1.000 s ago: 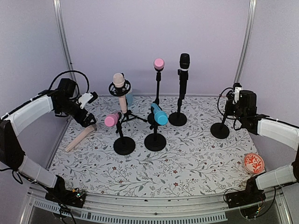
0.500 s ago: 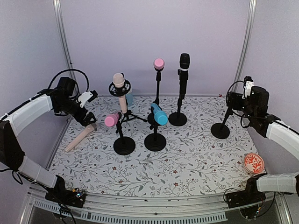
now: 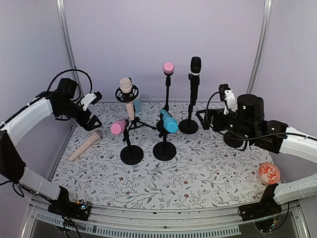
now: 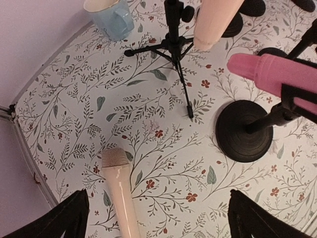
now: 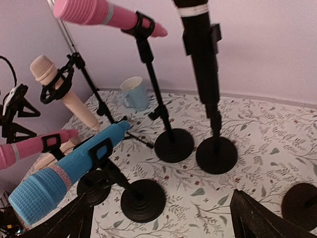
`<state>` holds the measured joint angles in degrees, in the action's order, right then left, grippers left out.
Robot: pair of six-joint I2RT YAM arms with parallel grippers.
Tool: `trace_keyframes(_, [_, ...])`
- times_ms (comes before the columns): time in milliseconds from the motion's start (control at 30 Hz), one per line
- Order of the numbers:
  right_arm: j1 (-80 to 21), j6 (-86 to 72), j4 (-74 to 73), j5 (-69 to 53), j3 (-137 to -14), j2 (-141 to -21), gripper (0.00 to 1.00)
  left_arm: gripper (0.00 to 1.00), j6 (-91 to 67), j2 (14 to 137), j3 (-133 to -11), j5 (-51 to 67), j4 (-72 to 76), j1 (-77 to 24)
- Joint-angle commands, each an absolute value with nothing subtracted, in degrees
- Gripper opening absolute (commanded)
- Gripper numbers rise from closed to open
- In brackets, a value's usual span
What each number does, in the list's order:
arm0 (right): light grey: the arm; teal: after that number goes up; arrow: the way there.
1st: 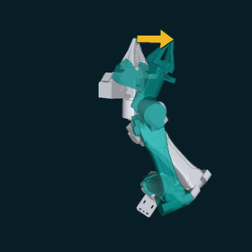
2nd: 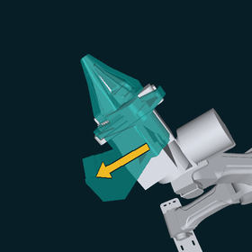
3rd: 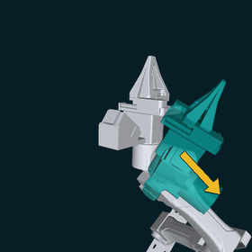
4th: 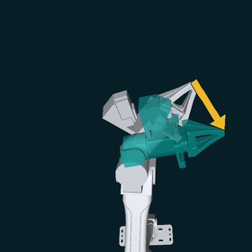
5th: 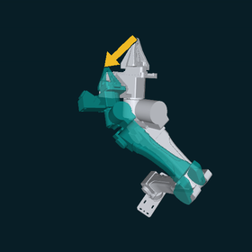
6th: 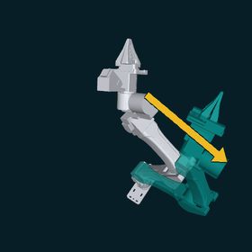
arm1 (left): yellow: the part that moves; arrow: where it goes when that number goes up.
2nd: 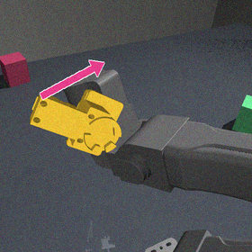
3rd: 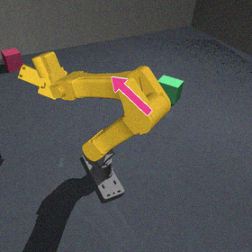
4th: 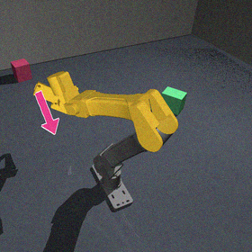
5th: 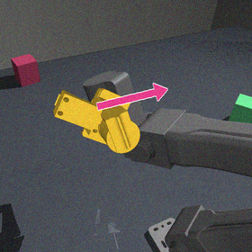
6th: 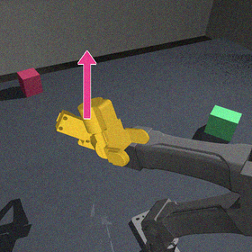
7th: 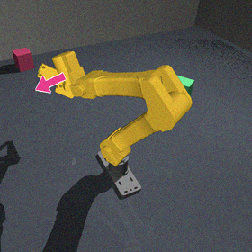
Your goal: Remove the microphone from the stand
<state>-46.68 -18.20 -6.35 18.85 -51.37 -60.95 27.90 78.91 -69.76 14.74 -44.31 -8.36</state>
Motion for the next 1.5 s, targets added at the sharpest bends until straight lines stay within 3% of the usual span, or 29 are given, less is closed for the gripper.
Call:
trace_keyframes(0, [-49.93,-30.17,-3.88,7.08,-51.95,-67.34,0.99,0.99,28.94,76.78,-71.42,16.85,-46.42,-6.83])
trace_keyframes(200, [-54.93,-32.74,3.34,2.42,-54.88,-72.96,0.99,0.99,29.55,75.67,-72.39,19.10,-48.73,-6.87])
trace_keyframes(667, [-61.08,-20.42,3.46,17.73,-54.21,-77.95,0.99,0.99,30.14,74.39,-78.57,22.77,-53.01,-7.29])
trace_keyframes(1033, [-67.28,21.47,13.03,30.38,-59.42,-85.68,0.99,0.99,30.24,74.09,-80.22,23.51,-54.07,-7.63])
trace_keyframes(1267, [-67.65,39.03,25.54,35.82,-63.28,-94.35,0.99,0.99,30.45,73.75,-81.18,24.37,-55.28,-7.86])
trace_keyframes(1367, [-67.97,43.82,29.40,36.69,-64.40,-97.07,0.95,0.99,30.59,73.53,-81.46,24.60,-55.59,-8.05])
trace_keyframes(1467, [-68.47,45.66,31.59,36.89,-64.80,-98.19,0.84,0.99,30.54,73.30,-81.86,25.55,-55.55,-8.32])
